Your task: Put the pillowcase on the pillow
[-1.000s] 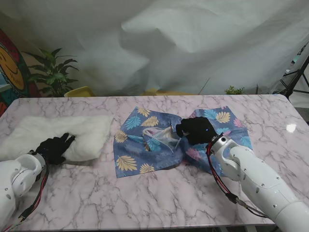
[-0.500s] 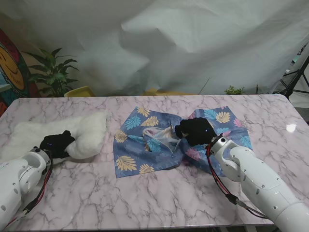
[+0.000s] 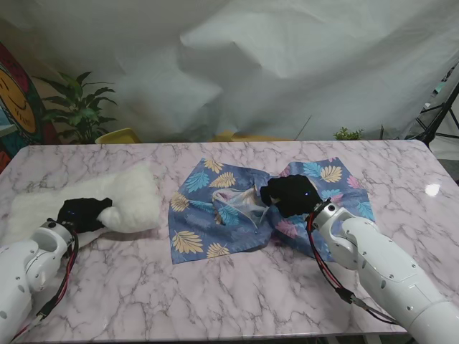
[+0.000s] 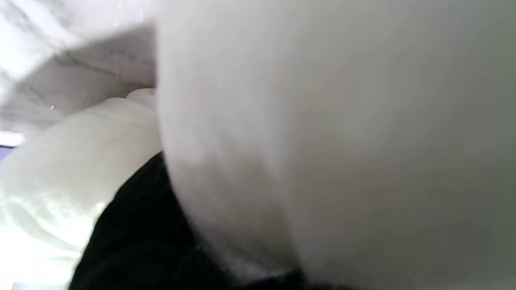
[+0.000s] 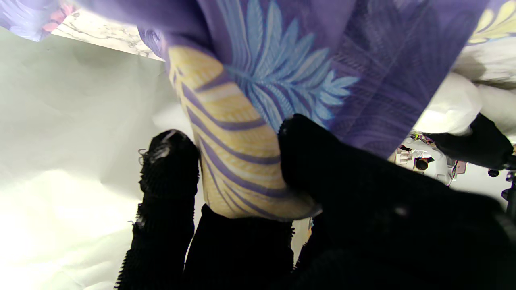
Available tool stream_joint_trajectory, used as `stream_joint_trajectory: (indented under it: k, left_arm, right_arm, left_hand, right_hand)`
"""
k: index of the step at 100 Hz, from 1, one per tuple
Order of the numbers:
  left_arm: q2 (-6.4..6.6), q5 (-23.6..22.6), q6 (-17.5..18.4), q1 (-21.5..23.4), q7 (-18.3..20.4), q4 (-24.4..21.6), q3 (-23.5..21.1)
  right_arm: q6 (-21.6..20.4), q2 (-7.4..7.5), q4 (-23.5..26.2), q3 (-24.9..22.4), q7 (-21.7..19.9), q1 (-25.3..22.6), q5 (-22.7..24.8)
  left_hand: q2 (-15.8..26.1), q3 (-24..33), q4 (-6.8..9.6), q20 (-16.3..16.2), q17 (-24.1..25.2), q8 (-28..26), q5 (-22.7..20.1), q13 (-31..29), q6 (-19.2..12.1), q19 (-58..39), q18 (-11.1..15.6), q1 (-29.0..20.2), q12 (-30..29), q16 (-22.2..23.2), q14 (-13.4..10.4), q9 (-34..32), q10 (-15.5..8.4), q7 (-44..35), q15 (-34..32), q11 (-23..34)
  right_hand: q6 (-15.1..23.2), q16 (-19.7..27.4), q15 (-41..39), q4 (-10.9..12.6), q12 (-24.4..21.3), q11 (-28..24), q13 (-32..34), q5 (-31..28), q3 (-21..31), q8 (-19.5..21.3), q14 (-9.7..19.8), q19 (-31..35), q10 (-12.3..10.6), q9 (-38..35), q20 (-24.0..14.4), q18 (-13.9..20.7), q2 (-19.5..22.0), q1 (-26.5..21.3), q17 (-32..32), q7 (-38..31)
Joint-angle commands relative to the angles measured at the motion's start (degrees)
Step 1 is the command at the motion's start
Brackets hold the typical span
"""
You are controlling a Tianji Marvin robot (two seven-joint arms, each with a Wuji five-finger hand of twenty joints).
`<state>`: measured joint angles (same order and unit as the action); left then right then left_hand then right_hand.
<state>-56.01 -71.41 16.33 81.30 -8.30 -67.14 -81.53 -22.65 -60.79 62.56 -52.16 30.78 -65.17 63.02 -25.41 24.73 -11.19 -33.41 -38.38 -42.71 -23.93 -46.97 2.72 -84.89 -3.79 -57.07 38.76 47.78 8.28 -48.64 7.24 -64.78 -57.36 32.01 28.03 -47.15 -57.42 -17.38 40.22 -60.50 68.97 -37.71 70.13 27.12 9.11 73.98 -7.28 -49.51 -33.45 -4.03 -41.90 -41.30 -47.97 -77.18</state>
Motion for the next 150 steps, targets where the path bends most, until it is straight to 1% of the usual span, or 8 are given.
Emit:
stream_joint_trajectory:
  k: [1,37,61,70,86,129,139,150]
  left_arm:
    - [-0.39,-0.49,0.03,0.90,-0.69,-2.62,-0.50]
    - [-1.04,-7.74,1.19,4.05,-11.31,-15.88,-4.04]
    - [-1.44,-7.83,4.78,0.58,-17.76,-18.03,1.54]
    - [-1.65,-5.87,8.87,-1.59,-18.85,-16.58,4.70]
    - [-1.54,-4.46,13.73,-4.32,-18.76,-13.64,8.85]
    - [-2.06,-0.68,21.92,-6.51,-17.84,-10.35,12.69]
    - [-1.94,-0.38,24.57,-6.15,-14.92,-11.12,11.95]
    - [-2.14,2.61,27.95,-4.76,-6.26,-13.25,9.13]
  right_arm:
    - [-0.11,0.07,0.13,0.01,-0.33,-0.01,0.09]
    - [0.04,0.01,-0.04,0.41,-0.37,0.28,-0.05]
    - [0.20,-0.13,-1.10,0.98,-0.69,0.96,-0.79]
    - [0.25,-0.04,-1.43,0.95,-1.12,1.25,-0.83]
    - [0.39,0.27,-1.59,0.30,-1.77,1.33,-0.36]
    - [0.96,0.42,-3.58,1.89,-1.68,2.94,-0.38]
    - [1.10,0.38,-4.28,2.28,-1.61,3.43,-0.64]
    - [1.34,0.46,-4.92,2.68,-1.44,3.93,-0.56]
  left_hand:
    - [6.12,5.37,2.18,-4.41,-1.12,-4.14,-4.80,-2.97,-5.69,-7.58,8.33,-8.50,3.91,2.34,-0.49,-7.01,1.73,-9.52,-5.05,8.79]
    - [6.07,6.41,1.83,-5.87,-0.52,-5.28,-4.88,-3.03,-5.78,-7.57,8.24,-8.22,5.56,4.55,-1.55,-7.00,1.42,-9.45,-6.11,11.06]
    - [6.38,5.97,1.74,-5.99,0.20,-5.63,-4.30,-2.43,-5.82,-6.50,8.36,-8.26,5.96,4.74,-2.18,-6.54,0.77,-9.26,-5.36,10.85]
    - [6.29,5.70,1.67,-6.10,0.23,-5.91,-4.29,-2.56,-6.25,-6.16,8.55,-8.13,6.16,4.81,-2.65,-6.67,0.37,-9.33,-5.18,10.84]
    - [5.93,5.86,1.46,-6.13,0.48,-6.22,-4.21,-2.66,-6.93,-5.34,8.95,-7.68,6.32,4.80,-3.32,-6.96,-0.47,-9.35,-4.71,10.56]
    - [5.80,6.59,0.86,-6.35,1.11,-7.10,-3.68,-2.58,-7.20,-3.68,9.35,-7.01,7.18,4.99,-4.34,-7.01,-1.50,-9.42,-3.78,10.46]
    - [5.82,6.61,0.70,-6.47,1.12,-7.30,-3.59,-2.76,-7.27,-3.54,9.36,-6.86,7.42,5.14,-4.64,-7.10,-1.71,-9.41,-3.79,10.69]
    - [5.75,6.78,0.59,-6.64,1.13,-7.45,-3.73,-3.11,-6.97,-3.47,9.28,-6.92,7.79,5.46,-4.63,-7.34,-1.54,-9.44,-4.04,11.15]
  right_hand:
    - [-0.57,-0.65,0.71,0.55,0.69,0.54,1.48,-0.80,3.15,-0.97,0.59,0.06,0.06,-0.28,-0.78,0.89,-0.37,-1.48,-0.03,-2.24]
    - [-0.57,-0.61,0.65,0.55,0.66,0.55,1.54,-0.80,3.16,-0.97,0.65,0.04,0.16,-0.26,-0.81,0.93,-0.34,-1.46,-0.03,-2.24]
    - [-0.56,-0.58,0.64,0.55,0.66,0.50,1.57,-0.80,3.15,-0.98,0.70,0.04,0.21,-0.23,-0.83,0.97,-0.31,-1.43,-0.03,-2.24]
    - [-0.57,-0.57,0.64,0.55,0.64,0.50,1.57,-0.80,3.16,-0.98,0.74,0.09,0.25,-0.21,-0.85,0.95,-0.29,-1.46,-0.12,-2.25]
    - [-0.71,-0.54,0.67,0.54,0.59,0.47,1.67,-0.71,3.12,-1.01,0.85,0.08,0.30,-0.20,-0.83,0.92,-0.22,-1.48,-0.27,-2.22]
    - [-0.96,-0.54,0.77,0.57,0.37,0.40,1.91,-0.63,2.97,-1.13,1.01,0.03,0.42,-0.22,-0.77,1.06,-0.14,-1.53,-0.59,-2.31]
    - [-0.95,-0.55,0.79,0.58,0.34,0.38,1.91,-0.58,2.99,-1.18,1.01,0.03,0.42,-0.22,-0.76,1.05,-0.16,-1.52,-0.60,-2.33]
    - [-0.91,-0.57,0.79,0.58,0.32,0.33,1.92,-0.62,2.99,-1.22,0.99,0.02,0.42,-0.24,-0.75,1.04,-0.19,-1.51,-0.60,-2.37]
